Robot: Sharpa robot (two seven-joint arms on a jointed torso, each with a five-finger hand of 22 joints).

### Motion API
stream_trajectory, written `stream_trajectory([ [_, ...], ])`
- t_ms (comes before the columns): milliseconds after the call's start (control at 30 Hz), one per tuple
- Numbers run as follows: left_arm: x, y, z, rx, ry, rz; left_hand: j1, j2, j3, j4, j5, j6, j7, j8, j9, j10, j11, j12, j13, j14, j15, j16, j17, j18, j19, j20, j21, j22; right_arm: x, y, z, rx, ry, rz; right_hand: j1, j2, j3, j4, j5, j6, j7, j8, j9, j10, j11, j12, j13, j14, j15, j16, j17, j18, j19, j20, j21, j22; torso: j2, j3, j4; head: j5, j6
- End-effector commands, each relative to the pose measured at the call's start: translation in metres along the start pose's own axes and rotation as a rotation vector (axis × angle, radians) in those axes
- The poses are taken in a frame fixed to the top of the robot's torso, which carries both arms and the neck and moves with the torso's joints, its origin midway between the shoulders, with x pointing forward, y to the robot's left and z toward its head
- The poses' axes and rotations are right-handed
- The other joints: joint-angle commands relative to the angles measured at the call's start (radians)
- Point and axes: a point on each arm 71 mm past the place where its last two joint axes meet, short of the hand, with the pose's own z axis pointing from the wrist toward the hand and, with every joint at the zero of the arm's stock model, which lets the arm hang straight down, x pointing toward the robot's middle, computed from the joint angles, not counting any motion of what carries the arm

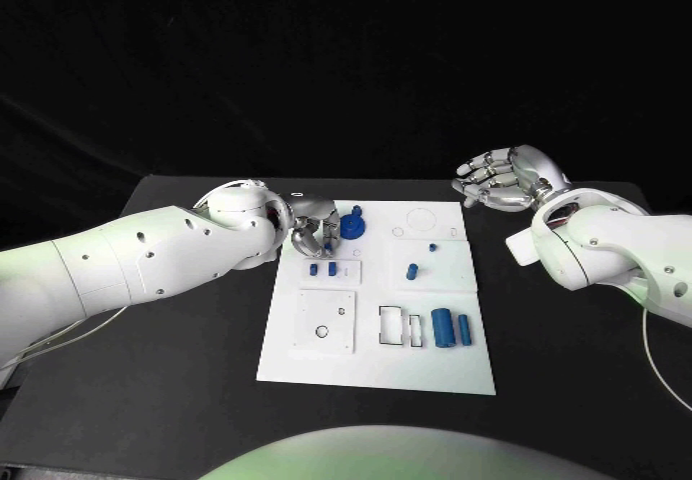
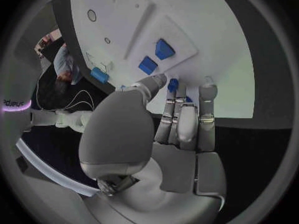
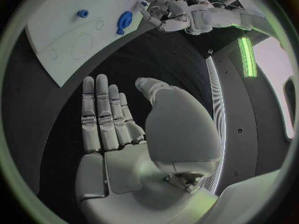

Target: Assemble the parts on the task board

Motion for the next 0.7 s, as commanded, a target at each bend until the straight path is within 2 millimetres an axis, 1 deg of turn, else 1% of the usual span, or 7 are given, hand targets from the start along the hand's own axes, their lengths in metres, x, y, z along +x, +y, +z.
stream_trajectory([
  [33,0.0009,-0.0016,0.0003,0.003,0.011,-0.005,-0.011,-0.001,-0.007,0.002,0.005,-0.007,0.002,-0.006,0.001,-0.007,0.002,-0.005,0.002,-0.002,0.003,-0.004,-0.001,-0.018,0.003,0.006,-0.003,0.054,0.0011,0.0013,0.0000,-0.015,0.008,-0.006,0.006,0.003,0.001,-0.004,0.007,-0.005,0.025,0.003,-0.001,0.003,0.001,-0.003,-0.001,0.000,0.004,-0.007,-0.001,0.012,0.001,0.004,-0.006,-0.001,0.000,0.0000,0.0002,0.000,-0.001],
  [367,0.0001,-0.0021,0.0002,0.007,0.000,-0.006,-0.015,-0.007,-0.014,0.006,0.009,-0.013,-0.001,-0.010,0.001,-0.014,0.004,-0.006,0.003,-0.002,0.004,-0.003,-0.001,-0.017,0.003,0.007,-0.007,0.053,0.0011,0.0013,0.0000,-0.015,0.007,-0.006,0.006,0.003,0.001,-0.004,0.007,-0.005,0.025,0.003,-0.001,0.003,0.001,-0.003,-0.001,0.000,0.004,-0.007,-0.001,0.012,0.001,0.004,-0.006,-0.001,0.000,0.0005,-0.0004,-0.001,-0.001],
  [433,0.0001,-0.0020,0.0002,0.006,-0.001,-0.007,-0.017,-0.008,-0.019,0.009,0.010,-0.015,-0.003,-0.012,0.002,-0.025,0.008,-0.008,0.003,-0.006,0.007,-0.005,-0.009,-0.017,0.003,0.009,-0.010,0.052,0.0011,0.0012,-0.0001,-0.015,0.007,-0.006,0.006,0.003,0.001,-0.004,0.007,-0.005,0.025,0.003,-0.001,0.003,0.001,-0.003,-0.001,0.000,0.004,-0.007,-0.001,0.012,0.001,0.004,-0.006,-0.001,0.000,0.0006,-0.0002,-0.001,-0.001],
  [467,0.0001,-0.0020,0.0002,0.006,-0.001,-0.007,-0.017,-0.008,-0.022,0.012,0.011,-0.019,-0.004,-0.014,0.002,-0.037,0.011,-0.012,0.002,-0.014,0.010,-0.011,-0.026,-0.017,0.002,0.011,-0.014,0.051,0.0011,0.0012,-0.0001,-0.015,0.007,-0.006,0.006,0.003,0.001,-0.004,0.007,-0.005,0.025,0.003,-0.001,0.003,0.001,-0.003,-0.001,0.000,0.004,-0.007,-0.001,0.012,0.001,0.004,-0.006,-0.001,0.000,0.0006,-0.0002,-0.001,-0.001],
  [700,-0.0005,-0.0013,0.0000,0.003,-0.008,-0.009,-0.012,-0.008,-0.028,0.016,0.012,-0.030,-0.005,-0.023,0.001,-0.065,0.020,-0.023,-0.001,-0.021,0.017,-0.014,-0.038,-0.017,0.002,0.017,-0.022,0.050,0.0005,0.0007,0.0000,-0.014,0.005,-0.006,0.006,0.003,0.001,-0.005,0.007,-0.007,0.026,0.004,-0.003,0.003,0.001,-0.004,-0.003,-0.001,0.005,-0.008,-0.001,0.011,0.001,0.004,-0.006,-0.003,0.000,0.0006,-0.0002,-0.001,-0.001],
])
